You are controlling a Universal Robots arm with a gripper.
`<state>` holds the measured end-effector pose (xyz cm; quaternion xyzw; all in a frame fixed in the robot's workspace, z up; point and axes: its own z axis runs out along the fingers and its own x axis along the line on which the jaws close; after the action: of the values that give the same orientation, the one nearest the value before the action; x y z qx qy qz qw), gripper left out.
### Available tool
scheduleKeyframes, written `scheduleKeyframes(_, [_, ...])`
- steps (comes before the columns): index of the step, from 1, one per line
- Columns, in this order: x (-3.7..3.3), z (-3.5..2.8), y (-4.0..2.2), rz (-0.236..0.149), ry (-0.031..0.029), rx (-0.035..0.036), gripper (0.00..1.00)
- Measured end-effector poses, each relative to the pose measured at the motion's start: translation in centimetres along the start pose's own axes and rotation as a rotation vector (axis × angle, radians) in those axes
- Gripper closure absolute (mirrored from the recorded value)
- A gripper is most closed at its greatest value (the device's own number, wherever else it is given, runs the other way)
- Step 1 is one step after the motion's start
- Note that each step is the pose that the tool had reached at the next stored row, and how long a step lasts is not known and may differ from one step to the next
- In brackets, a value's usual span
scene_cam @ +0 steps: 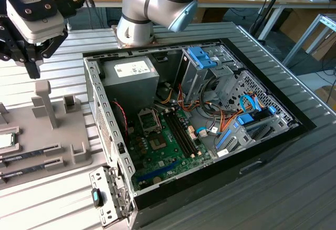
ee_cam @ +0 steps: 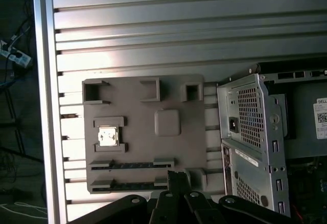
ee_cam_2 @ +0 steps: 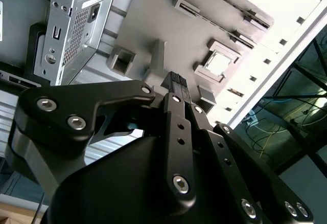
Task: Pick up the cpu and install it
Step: 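Reach for the cpu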
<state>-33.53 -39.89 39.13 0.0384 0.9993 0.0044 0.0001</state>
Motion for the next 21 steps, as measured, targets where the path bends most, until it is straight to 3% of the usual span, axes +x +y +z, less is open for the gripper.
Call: scheduleKeyframes(21, [1.75,0.02,-0.13,0.0,0.0,0.0,0.89])
